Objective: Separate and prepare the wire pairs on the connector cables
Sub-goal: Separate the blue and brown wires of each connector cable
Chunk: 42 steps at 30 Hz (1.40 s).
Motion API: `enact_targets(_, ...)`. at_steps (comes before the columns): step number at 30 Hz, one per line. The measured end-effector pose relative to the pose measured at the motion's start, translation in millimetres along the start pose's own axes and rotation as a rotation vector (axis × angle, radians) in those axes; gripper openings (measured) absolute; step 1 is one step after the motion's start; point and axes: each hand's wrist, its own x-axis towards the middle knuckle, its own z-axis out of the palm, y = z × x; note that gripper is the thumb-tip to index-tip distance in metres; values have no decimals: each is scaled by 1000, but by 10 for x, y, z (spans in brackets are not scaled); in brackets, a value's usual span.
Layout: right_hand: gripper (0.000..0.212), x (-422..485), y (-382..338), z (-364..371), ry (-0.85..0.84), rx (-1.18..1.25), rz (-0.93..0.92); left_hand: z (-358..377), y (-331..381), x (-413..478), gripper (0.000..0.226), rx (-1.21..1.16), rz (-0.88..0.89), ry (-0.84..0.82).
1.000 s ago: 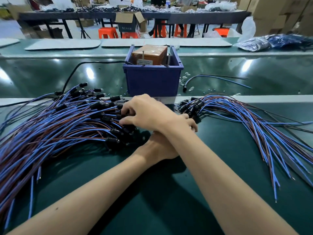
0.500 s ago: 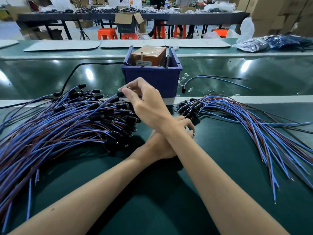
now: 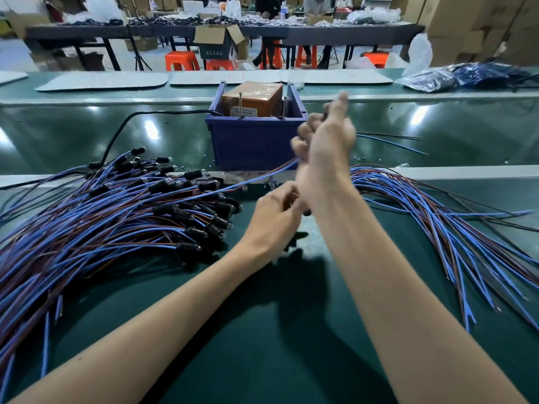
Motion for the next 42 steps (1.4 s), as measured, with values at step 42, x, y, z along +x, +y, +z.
enact_targets(42, 12, 264, -297, -531, -487, -878, 174, -7, -26, 35, 28, -211, 63, 98)
